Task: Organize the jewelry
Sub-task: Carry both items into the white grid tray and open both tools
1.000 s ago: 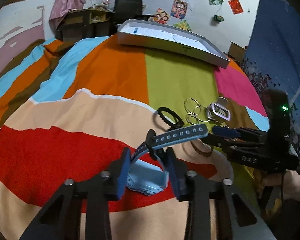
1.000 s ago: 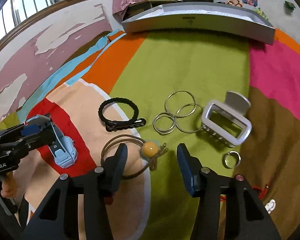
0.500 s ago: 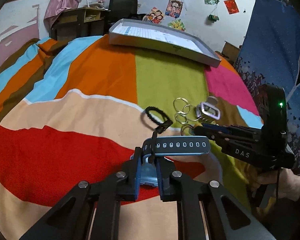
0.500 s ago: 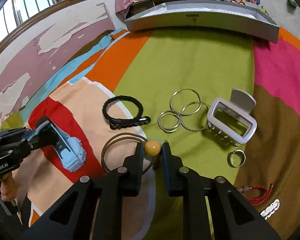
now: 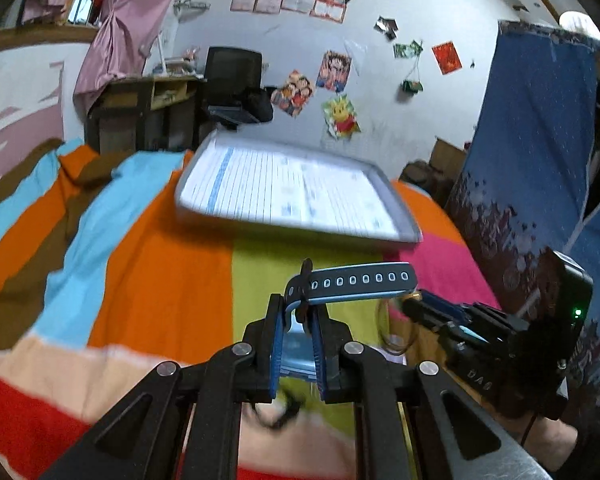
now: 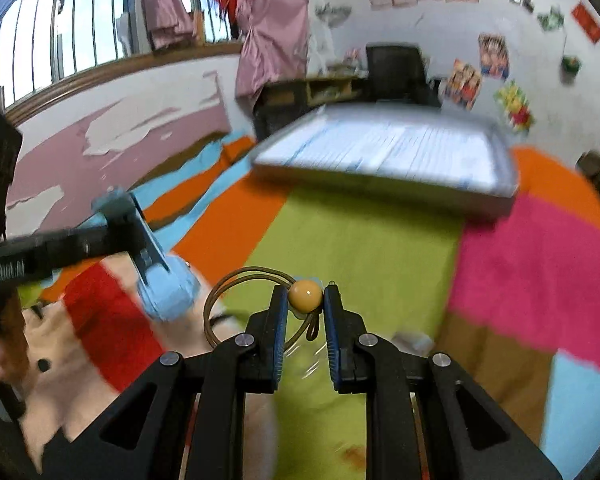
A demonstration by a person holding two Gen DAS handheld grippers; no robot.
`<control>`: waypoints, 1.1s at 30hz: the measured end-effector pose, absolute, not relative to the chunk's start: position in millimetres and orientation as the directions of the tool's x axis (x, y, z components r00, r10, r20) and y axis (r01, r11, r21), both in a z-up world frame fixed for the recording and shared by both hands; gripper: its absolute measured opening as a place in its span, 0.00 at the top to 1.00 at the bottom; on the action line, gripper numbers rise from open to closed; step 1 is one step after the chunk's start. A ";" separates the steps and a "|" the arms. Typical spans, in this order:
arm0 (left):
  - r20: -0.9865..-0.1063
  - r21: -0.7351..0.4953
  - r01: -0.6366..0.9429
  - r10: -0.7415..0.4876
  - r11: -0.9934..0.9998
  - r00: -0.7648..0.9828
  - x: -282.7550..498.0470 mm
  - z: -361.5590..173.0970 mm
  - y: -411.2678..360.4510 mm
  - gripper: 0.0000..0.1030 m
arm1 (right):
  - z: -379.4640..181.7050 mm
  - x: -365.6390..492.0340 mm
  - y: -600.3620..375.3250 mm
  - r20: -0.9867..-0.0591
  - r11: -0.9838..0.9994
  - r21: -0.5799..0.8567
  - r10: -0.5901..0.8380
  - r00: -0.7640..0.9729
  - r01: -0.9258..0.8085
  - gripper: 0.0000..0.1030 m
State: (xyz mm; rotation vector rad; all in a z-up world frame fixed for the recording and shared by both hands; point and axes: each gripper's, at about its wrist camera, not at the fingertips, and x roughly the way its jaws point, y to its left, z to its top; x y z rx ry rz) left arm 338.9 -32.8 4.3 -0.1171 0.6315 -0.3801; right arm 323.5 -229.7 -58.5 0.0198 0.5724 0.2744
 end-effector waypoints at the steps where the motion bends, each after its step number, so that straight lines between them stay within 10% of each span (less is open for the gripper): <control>1: -0.543 -0.223 0.307 -0.380 0.925 0.749 352.4 8.0 -36.2 0.87 | -51.1 334.2 -243.1 -0.508 0.969 0.097 0.243 0.826 -0.226 0.84; 11: -0.525 -0.251 0.262 -0.358 0.932 0.772 464.0 12.9 -79.7 0.87 | 2.1 430.8 -303.9 -0.365 0.993 0.119 0.047 0.930 -0.004 0.84; 26: -0.613 -0.311 0.141 -0.312 0.940 0.726 522.6 -25.6 -96.2 0.81 | -54.8 474.5 -307.3 -0.461 0.992 0.108 -0.011 0.887 0.069 0.84; 31: -0.595 -0.317 0.120 -0.296 0.941 0.748 519.1 -23.7 -93.9 0.68 | -63.6 481.7 -305.4 -0.487 0.993 0.102 -0.009 0.874 0.067 0.83; 33: -0.588 -0.306 0.112 -0.280 0.945 0.759 515.5 -20.8 -92.0 0.45 | -63.8 480.9 -304.3 -0.484 0.993 0.097 -0.008 0.875 0.063 0.78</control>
